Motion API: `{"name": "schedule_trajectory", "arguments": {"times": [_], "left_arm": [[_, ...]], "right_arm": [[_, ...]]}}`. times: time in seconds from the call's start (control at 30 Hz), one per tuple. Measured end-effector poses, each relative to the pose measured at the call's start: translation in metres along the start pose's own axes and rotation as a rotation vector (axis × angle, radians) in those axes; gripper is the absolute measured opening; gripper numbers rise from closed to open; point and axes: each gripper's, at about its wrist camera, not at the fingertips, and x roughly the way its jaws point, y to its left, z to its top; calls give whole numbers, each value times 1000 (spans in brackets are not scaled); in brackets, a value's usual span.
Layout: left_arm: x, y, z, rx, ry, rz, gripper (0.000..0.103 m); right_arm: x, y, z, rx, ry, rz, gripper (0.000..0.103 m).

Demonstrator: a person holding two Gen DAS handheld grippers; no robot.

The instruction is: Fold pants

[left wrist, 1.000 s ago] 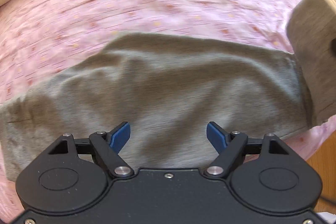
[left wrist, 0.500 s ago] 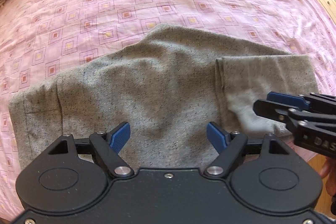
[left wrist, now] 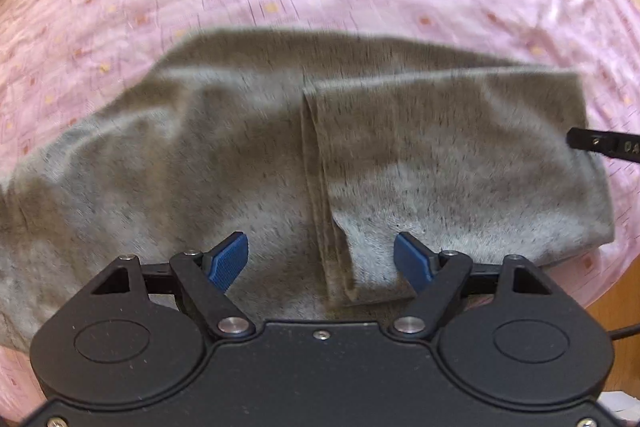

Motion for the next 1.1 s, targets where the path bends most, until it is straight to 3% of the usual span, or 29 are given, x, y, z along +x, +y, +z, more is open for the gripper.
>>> {"name": "schedule_trajectory", "arguments": {"times": [0.07,0.23,0.57,0.7,0.77,0.87,0.93,1.03,1.1], "left_arm": [[13,-4,-4,-13,32,35,82],[27,1,-11,-120,35,98,103],[34,27,-16,-253,16,17,103],[32,32,-25,-282,-34,16,103],[30,33,-35,-303,-59,17,103],[29,35,-42,-334,-73,24,103],[29,36,-42,-334,-66,27,103],[29,39,-37,-328,-48,12,103],[28,35,-29,-319,-36,1,103]], "right_arm": [[9,-13,-3,-10,38,-8,18],[11,-20,-8,-71,36,43,17],[11,-24,-8,-113,23,93,20],[11,-27,-7,-115,22,118,22],[11,-25,-8,-133,23,127,27],[11,-21,-8,-143,29,158,42],[12,-20,-7,-134,42,198,62],[17,-19,-3,-119,77,250,82],[20,-16,0,-111,99,255,87]]}}
